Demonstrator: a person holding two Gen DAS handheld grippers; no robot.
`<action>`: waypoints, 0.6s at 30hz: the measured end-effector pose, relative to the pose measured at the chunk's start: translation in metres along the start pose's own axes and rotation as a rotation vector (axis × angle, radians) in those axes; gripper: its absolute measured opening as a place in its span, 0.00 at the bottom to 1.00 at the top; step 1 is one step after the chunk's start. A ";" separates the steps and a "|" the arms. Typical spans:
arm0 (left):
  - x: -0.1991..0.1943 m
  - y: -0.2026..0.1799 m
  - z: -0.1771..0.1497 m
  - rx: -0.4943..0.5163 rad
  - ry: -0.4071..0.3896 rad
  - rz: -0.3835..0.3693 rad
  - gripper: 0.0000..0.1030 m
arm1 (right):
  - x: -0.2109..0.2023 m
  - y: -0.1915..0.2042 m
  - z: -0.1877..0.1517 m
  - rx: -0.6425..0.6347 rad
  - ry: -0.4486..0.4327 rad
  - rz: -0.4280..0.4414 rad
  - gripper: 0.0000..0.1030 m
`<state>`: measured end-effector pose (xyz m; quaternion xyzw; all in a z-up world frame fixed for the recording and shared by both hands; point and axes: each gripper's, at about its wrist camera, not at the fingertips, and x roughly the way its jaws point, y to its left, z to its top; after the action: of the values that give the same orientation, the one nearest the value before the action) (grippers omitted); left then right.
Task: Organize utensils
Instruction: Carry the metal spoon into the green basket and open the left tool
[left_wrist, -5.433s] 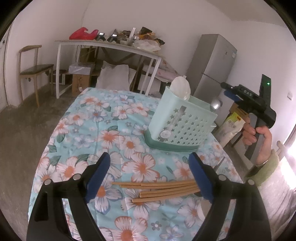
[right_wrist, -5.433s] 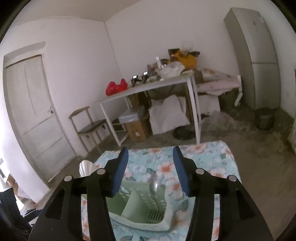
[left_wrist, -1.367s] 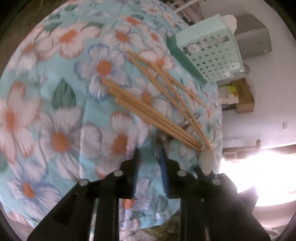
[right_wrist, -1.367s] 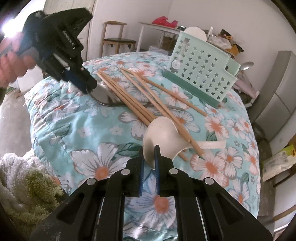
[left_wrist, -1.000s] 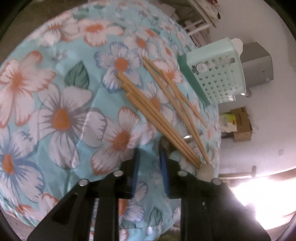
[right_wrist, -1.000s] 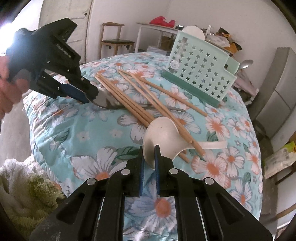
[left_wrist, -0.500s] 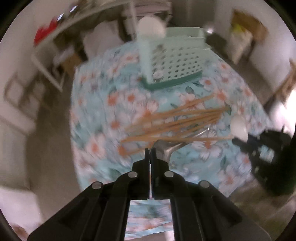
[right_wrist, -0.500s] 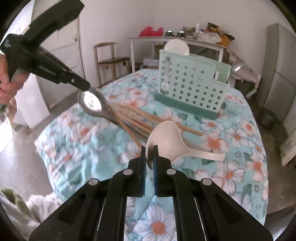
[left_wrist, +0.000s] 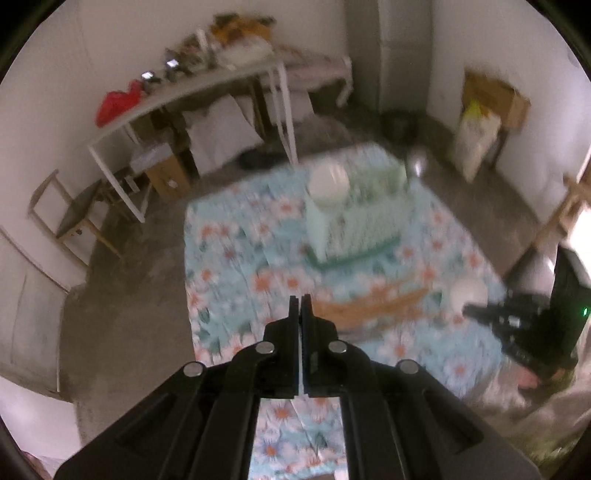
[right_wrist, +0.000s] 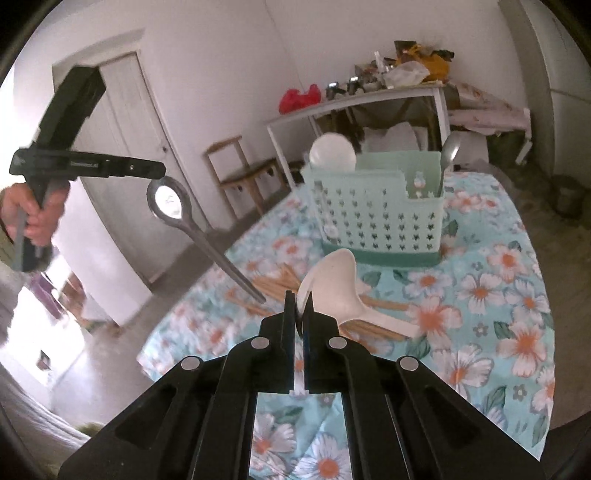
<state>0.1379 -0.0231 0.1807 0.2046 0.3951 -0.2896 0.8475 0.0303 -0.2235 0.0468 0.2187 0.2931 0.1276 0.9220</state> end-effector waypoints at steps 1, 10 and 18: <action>-0.004 0.003 0.005 -0.013 -0.029 0.011 0.00 | -0.001 -0.001 0.003 0.007 -0.005 0.010 0.02; -0.006 0.029 0.055 -0.140 -0.251 0.019 0.00 | -0.007 0.000 0.029 0.006 -0.055 0.037 0.02; 0.006 0.012 0.096 -0.101 -0.394 0.075 0.00 | -0.006 -0.001 0.034 0.004 -0.063 0.043 0.02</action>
<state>0.2020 -0.0713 0.2360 0.1158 0.2277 -0.2722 0.9277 0.0456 -0.2378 0.0743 0.2305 0.2592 0.1397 0.9274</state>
